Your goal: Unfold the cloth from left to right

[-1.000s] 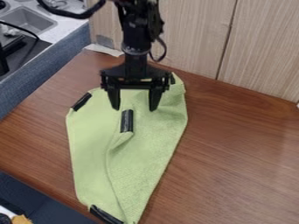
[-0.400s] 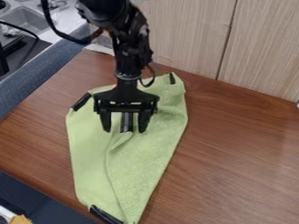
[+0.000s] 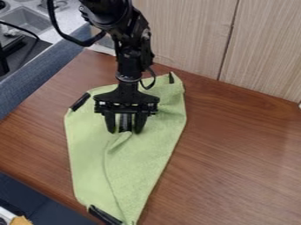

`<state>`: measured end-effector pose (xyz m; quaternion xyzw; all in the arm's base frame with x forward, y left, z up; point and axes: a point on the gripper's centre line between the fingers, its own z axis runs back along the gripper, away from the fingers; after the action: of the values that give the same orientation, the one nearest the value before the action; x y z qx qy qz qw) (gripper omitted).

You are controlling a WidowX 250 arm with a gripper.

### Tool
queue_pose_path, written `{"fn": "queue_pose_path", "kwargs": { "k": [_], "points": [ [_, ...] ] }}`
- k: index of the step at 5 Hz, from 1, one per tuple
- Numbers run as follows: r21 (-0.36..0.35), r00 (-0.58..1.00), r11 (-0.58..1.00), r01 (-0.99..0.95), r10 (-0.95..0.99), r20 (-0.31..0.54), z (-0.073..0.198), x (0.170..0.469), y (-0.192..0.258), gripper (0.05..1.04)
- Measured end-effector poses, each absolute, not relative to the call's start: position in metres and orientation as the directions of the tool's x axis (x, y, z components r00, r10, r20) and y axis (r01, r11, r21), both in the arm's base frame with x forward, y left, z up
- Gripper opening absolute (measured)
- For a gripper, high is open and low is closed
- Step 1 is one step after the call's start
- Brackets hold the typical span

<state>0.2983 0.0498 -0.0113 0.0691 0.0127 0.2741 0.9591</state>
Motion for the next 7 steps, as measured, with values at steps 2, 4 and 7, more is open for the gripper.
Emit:
{"fn": "queue_pose_path", "kwargs": {
  "k": [2,4,7],
  "points": [
    [0.151,0.844,0.833,-0.532,0.537,0.008,-0.011,0.296,0.050,0.169],
    [0.124,0.831,0.822,-0.555,0.556,0.036,0.009,0.299,0.051,0.081],
    [0.001,0.874,0.878,-0.478,0.475,0.104,0.049,0.327,-0.005,0.081]
  ]
}}
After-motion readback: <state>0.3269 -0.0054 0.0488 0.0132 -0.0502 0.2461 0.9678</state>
